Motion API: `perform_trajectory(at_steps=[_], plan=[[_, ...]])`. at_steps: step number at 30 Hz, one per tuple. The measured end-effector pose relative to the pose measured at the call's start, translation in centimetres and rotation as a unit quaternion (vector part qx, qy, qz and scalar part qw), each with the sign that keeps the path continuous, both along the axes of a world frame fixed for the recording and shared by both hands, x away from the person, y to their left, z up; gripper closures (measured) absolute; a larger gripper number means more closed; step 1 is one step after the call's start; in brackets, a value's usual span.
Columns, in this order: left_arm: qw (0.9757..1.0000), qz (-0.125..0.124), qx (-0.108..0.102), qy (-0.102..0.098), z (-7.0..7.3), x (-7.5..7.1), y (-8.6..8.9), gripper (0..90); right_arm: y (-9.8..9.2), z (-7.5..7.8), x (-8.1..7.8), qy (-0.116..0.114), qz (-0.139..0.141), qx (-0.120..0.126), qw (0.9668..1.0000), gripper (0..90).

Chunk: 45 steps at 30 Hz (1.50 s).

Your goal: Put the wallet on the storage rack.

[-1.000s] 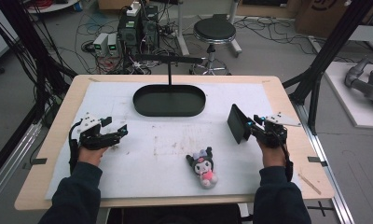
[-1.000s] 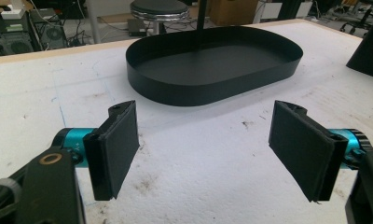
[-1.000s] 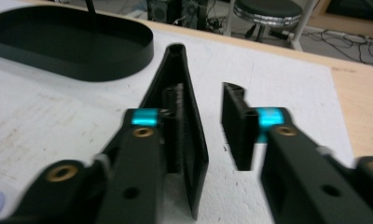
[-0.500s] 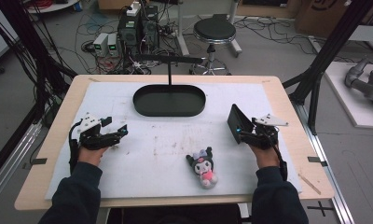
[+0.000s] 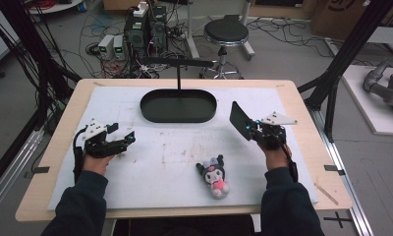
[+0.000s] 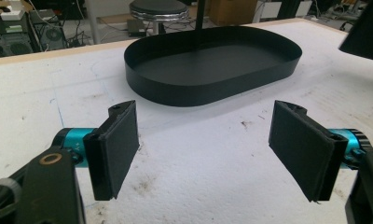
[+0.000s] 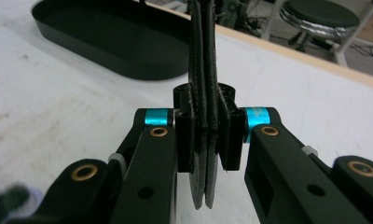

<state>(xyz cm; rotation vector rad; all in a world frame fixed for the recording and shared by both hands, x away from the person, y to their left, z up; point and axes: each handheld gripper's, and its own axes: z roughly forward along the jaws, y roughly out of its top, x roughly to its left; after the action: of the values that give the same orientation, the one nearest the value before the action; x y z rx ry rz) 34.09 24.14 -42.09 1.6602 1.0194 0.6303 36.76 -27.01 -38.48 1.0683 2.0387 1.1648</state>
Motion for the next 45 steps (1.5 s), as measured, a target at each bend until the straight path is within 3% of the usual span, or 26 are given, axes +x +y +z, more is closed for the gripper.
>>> perform_trajectory(at_steps=[6, 8, 10, 14, 20, 27, 31, 35, 37, 42, 45], plan=[[1.0, -0.003, -0.002, 0.0, 0.0, 0.0, 0.1, 24.2, 4.0, 2.0, 3.5, -0.017, 0.05, 0.009, 0.9986, 80.4], [1.0, -0.003, -0.003, 0.0, 0.0, 0.0, 0.1, 24.2, 4.6, 2.2, 4.0, -0.022, 0.056, 0.007, 0.9982, 80.4], [1.0, -0.005, -0.001, 0.0, 0.0, 0.0, 0.1, 24.2, 6.2, 2.5, 5.4, -0.023, 0.071, 0.012, 0.9971, 80.4], [1.0, -0.006, 0.001, -0.001, 0.0, -0.1, 0.1, 24.2, 7.6, 2.6, 6.9, -0.015, 0.079, 0.025, 0.9964, 80.4], [1.0, -0.006, -0.004, -0.001, 0.0, -0.1, 0.2, 24.2, 10.7, 2.2, 9.3, -0.003, 0.094, 0.011, 0.9955, 80.4], [1.0, -0.005, -0.007, -0.001, 0.0, 0.0, 0.2, 24.2, 12.9, 0.9, 12.0, 0.014, 0.07, -0.015, 0.9973, 80.3], [1.0, -0.005, -0.006, -0.001, 0.0, 0.0, 0.2, 24.2, 13.5, 0.2, 12.8, 0.007, 0.046, -0.029, 0.9985, 80.4], [1.0, -0.005, -0.007, -0.001, -0.1, 0.0, 0.2, 24.2, 13.6, -0.4, 13.2, 0.009, 0.033, -0.043, 0.9985, 80.4], [1.0, -0.004, -0.006, -0.001, 0.0, 0.0, 0.2, 24.2, 13.9, -1.0, 13.5, 0.011, 0.022, -0.065, 0.9976, 80.4], [1.0, -0.005, -0.007, -0.001, 0.0, 0.0, 0.2, 24.2, 14.5, -1.6, 13.7, 0.003, 0.006, -0.073, 0.9973, 80.3], [1.0, -0.005, -0.008, 0.0, -0.1, 0.0, 0.2, 24.2, 15.1, -1.8, 13.8, 0.002, 0.015, -0.073, 0.9973, 79.2]])
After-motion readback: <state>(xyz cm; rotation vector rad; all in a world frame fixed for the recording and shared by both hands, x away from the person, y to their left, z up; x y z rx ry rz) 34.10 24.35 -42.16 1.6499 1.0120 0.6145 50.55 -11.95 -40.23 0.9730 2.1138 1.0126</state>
